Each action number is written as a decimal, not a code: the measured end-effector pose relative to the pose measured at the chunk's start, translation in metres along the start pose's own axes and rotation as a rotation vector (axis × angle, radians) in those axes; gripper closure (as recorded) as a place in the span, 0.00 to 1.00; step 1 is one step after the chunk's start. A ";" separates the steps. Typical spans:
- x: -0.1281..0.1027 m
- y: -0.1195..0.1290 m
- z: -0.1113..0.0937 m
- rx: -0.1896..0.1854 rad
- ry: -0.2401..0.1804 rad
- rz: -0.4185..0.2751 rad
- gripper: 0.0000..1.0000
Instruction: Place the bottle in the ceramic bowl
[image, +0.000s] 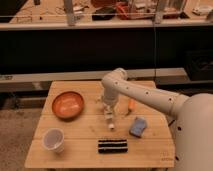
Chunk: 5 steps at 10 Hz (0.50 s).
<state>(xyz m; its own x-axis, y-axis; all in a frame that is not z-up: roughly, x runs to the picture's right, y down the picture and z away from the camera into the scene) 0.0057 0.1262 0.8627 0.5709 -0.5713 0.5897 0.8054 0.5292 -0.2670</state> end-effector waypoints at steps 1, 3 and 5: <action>0.001 -0.001 0.003 -0.005 -0.004 -0.007 0.20; 0.001 0.000 0.007 -0.015 -0.009 -0.015 0.20; -0.001 -0.005 0.013 -0.029 -0.017 -0.031 0.20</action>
<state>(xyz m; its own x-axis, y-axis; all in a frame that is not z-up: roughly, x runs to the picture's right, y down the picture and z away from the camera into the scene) -0.0012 0.1319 0.8730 0.5428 -0.5765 0.6107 0.8272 0.4928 -0.2701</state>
